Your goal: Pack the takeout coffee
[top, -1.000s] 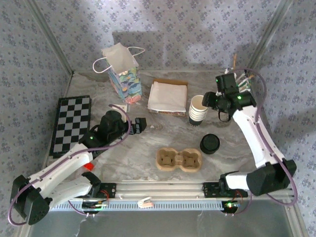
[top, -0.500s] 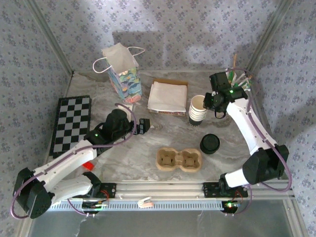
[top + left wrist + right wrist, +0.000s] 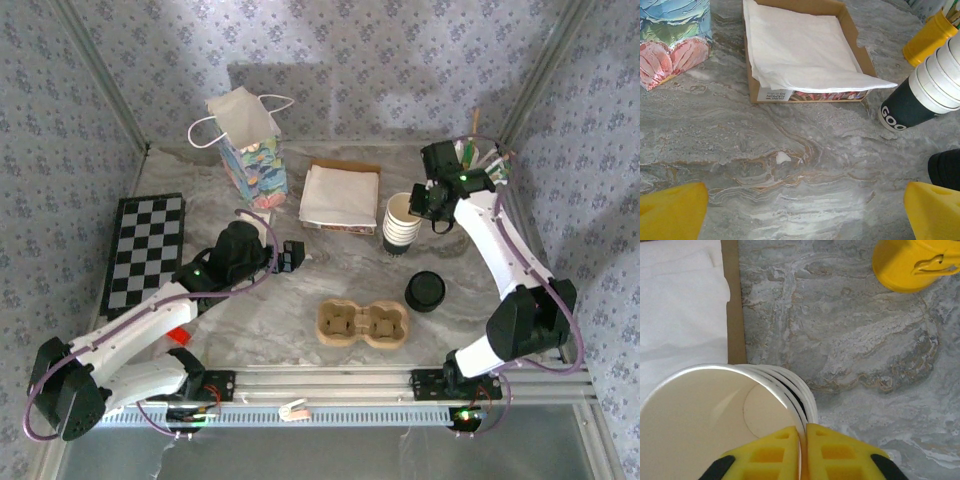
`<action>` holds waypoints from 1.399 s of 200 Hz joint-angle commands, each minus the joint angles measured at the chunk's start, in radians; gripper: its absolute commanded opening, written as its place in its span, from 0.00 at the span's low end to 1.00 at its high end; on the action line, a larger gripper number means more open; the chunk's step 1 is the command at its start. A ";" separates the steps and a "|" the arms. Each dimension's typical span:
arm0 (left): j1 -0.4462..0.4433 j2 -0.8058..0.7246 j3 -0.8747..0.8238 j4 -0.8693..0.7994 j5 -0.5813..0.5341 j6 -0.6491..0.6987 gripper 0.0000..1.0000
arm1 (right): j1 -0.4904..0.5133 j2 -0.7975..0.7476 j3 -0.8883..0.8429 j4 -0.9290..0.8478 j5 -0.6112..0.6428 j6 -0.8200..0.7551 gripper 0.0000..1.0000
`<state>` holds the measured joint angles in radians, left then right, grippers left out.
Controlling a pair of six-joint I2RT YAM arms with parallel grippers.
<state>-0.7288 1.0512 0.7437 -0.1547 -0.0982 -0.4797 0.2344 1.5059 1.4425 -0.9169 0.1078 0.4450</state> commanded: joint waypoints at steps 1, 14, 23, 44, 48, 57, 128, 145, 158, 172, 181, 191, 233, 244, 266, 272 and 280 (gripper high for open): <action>-0.007 0.004 0.040 0.021 -0.005 0.018 1.00 | -0.009 0.015 0.041 0.003 0.000 -0.025 0.09; -0.007 0.004 0.040 0.020 -0.008 0.018 1.00 | -0.013 0.016 0.041 0.016 0.000 -0.028 0.08; -0.007 0.003 0.040 0.020 -0.008 0.018 1.00 | -0.015 0.016 0.040 0.029 -0.002 -0.030 0.06; -0.008 0.004 0.039 0.024 -0.012 0.018 1.00 | -0.019 0.025 0.038 0.060 -0.005 -0.043 0.05; -0.009 0.005 0.038 0.026 -0.012 0.018 1.00 | -0.020 0.028 0.039 0.064 -0.005 -0.045 0.04; -0.009 0.007 0.038 0.029 -0.012 0.018 1.00 | -0.026 0.033 0.041 0.079 -0.006 -0.048 0.03; -0.008 0.029 0.046 0.050 -0.022 0.015 1.00 | -0.072 0.091 0.081 0.205 -0.076 -0.055 0.00; -0.008 0.038 0.052 0.051 -0.023 0.016 1.00 | -0.072 0.100 0.100 0.198 -0.077 -0.060 0.00; -0.008 0.041 0.055 0.050 -0.025 0.016 1.00 | -0.074 0.099 0.105 0.190 -0.078 -0.056 0.00; -0.008 0.043 0.058 0.050 -0.022 0.015 1.00 | -0.076 0.093 0.113 0.172 -0.080 -0.052 0.01; -0.009 0.043 0.059 0.050 -0.023 0.016 1.00 | -0.080 0.091 0.116 0.163 -0.091 -0.049 0.01; -0.008 0.041 0.061 0.050 -0.027 0.016 1.00 | -0.089 0.090 0.120 0.155 -0.100 -0.041 0.01; -0.008 0.033 0.069 0.034 -0.025 0.015 1.00 | -0.105 0.072 0.174 0.118 -0.120 -0.035 0.02; -0.008 0.028 0.069 0.032 -0.024 0.011 1.00 | -0.106 0.063 0.186 0.109 -0.119 -0.033 0.02; -0.008 0.015 0.067 0.025 -0.025 0.003 1.00 | -0.109 0.040 0.207 0.089 -0.122 -0.025 0.02; -0.008 0.011 0.067 0.021 -0.026 0.000 1.00 | -0.109 0.031 0.214 0.085 -0.124 -0.024 0.02; -0.009 0.005 0.069 0.014 -0.027 -0.005 1.00 | -0.109 0.023 0.223 0.077 -0.124 -0.024 0.02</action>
<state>-0.7296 1.0874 0.7738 -0.1280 -0.1062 -0.4801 0.1303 1.5852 1.6135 -0.7883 -0.0017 0.4038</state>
